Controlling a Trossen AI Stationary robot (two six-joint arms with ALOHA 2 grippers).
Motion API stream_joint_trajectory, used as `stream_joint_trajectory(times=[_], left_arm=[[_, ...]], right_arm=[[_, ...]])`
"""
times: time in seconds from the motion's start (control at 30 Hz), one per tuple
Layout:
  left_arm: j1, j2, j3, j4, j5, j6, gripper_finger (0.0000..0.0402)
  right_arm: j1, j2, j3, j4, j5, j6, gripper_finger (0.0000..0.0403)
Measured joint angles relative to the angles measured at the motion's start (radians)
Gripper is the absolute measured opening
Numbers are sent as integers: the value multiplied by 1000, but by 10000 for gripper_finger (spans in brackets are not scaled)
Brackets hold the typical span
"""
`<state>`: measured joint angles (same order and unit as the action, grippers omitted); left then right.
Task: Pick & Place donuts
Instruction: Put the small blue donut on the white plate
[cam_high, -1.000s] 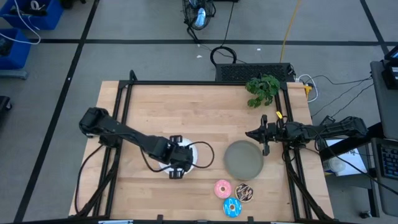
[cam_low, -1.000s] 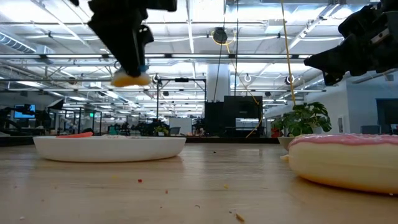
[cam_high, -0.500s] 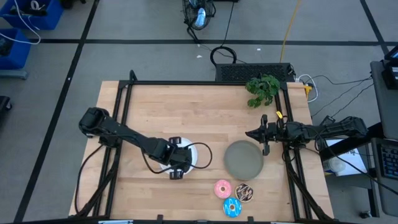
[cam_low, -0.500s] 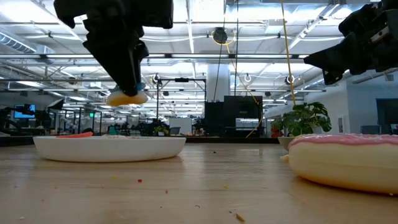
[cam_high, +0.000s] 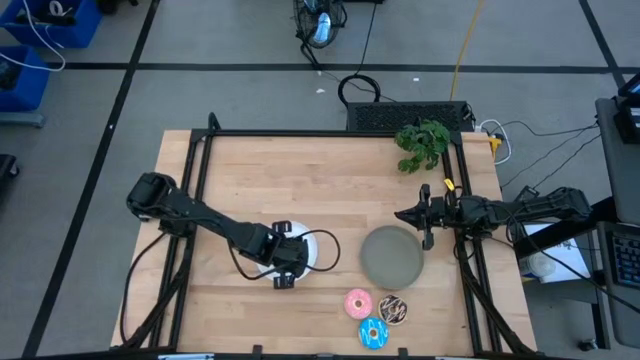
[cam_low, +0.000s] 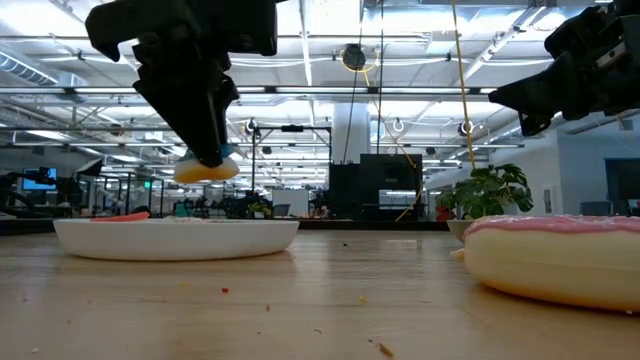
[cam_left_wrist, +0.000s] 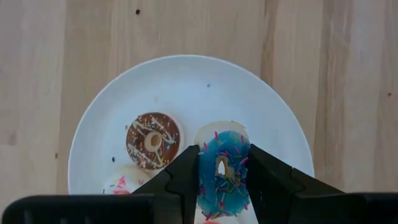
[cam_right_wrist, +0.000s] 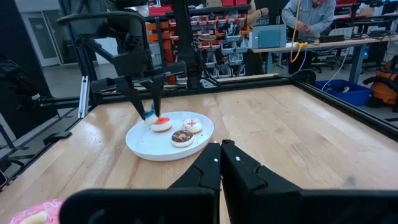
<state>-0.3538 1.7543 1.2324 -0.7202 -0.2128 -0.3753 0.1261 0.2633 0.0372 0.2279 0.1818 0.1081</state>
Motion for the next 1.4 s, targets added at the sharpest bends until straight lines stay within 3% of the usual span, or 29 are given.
stream_joint_trajectory(times=[0.5,1.4], left_arm=[[-7,76,0,14,25,25,122],[-5,77,0,6,41,22,122]], right_arm=[[0,0,0,0,0,0,0],[0,0,0,0,0,-1,0]])
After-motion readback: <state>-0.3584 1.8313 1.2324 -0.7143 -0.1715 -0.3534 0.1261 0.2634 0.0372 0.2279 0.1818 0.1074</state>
